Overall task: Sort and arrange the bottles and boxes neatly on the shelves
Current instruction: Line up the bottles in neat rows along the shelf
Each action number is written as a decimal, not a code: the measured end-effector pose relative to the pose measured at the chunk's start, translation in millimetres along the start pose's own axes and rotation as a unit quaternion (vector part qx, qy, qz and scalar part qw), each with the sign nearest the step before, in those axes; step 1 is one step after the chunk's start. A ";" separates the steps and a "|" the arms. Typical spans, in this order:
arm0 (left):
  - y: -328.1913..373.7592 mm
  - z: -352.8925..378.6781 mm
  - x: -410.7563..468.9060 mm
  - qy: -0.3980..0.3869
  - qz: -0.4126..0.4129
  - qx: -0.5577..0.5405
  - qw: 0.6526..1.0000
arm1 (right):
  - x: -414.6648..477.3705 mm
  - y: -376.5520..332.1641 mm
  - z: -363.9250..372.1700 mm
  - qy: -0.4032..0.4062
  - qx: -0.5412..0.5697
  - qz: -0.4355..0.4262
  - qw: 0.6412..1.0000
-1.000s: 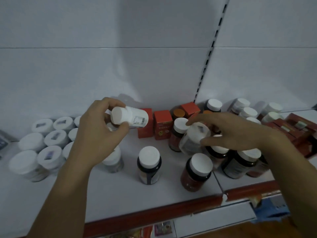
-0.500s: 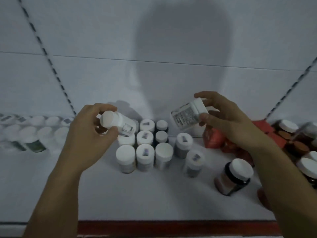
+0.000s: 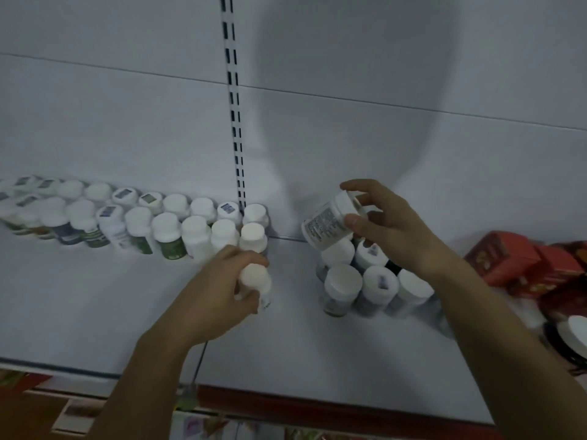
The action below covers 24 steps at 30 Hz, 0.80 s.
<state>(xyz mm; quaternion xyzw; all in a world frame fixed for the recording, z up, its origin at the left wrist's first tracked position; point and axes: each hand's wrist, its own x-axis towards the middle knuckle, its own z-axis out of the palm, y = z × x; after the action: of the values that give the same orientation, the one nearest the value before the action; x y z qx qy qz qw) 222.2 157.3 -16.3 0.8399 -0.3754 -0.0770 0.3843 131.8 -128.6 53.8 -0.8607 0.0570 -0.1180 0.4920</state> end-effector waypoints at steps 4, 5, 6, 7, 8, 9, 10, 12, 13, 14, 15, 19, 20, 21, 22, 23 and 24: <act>-6.3 4.0 3.7 -0.010 -0.003 0.022 1.000 | 8.6 -5.5 26.6 0.005 -0.064 -0.015 0.998; -7.5 3.3 3.6 -0.013 -0.001 0.028 1.000 | 9.4 -6.0 30.1 0.007 -0.073 -0.018 0.997; -9.0 2.6 3.1 -0.015 0.002 0.030 0.999 | 9.3 -6.2 32.2 0.009 -0.082 -0.019 0.996; -10.2 2.4 1.8 -0.015 0.003 0.027 1.000 | 7.6 -6.6 34.7 0.006 -0.096 -0.021 0.995; -11.0 2.1 0.2 -0.012 0.003 0.020 1.000 | 4.7 -7.6 38.1 -0.007 -0.117 -0.025 0.993; -11.4 2.0 -1.5 -0.006 0.003 0.013 1.000 | 1.3 -8.2 42.7 -0.032 -0.144 -0.030 0.989; -12.0 2.1 -2.2 0.000 0.003 0.008 1.000 | -2.0 -7.7 48.3 -0.068 -0.180 -0.035 0.981; -13.7 2.0 -2.2 0.005 0.000 0.007 1.000 | -7.0 -4.5 61.4 -0.147 -0.297 -0.049 0.942; -13.8 1.8 -1.9 0.002 -0.005 0.005 1.000 | -8.8 -1.8 65.4 -0.167 -0.351 -0.057 0.920; -13.7 1.8 -1.3 0.000 -0.009 0.003 1.000 | -10.3 0.8 66.0 -0.173 -0.380 -0.061 0.907; -13.1 2.0 -0.3 -0.001 -0.013 0.002 1.000 | -12.0 2.4 63.8 -0.173 -0.385 -0.062 0.905; -9.5 3.1 6.1 0.004 -0.021 0.013 1.000 | -21.3 9.9 43.0 -0.123 -0.274 -0.082 0.950; -8.6 2.5 7.9 0.004 -0.019 0.025 1.000 | -23.0 13.4 36.6 -0.081 -0.254 -0.093 0.959; -7.7 2.0 9.4 0.003 -0.015 0.038 0.999 | -24.3 17.3 30.1 -0.039 -0.246 -0.098 0.964; -6.3 1.5 10.5 0.003 -0.009 0.049 0.999 | -25.5 20.8 23.9 -0.007 -0.244 -0.096 0.965; -4.3 1.0 11.8 0.003 -0.003 0.056 0.998 | -26.4 23.7 18.6 0.014 -0.243 -0.087 0.966; -1.2 0.0 13.5 0.005 0.005 0.060 0.998 | -27.1 25.6 14.6 0.025 -0.243 -0.077 0.967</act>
<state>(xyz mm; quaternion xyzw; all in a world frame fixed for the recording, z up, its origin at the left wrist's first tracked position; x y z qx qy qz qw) 232.4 148.5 -15.0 0.8600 -0.3816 -0.0483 0.3354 109.9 -123.7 20.7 -0.9529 0.0301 -0.1594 0.2562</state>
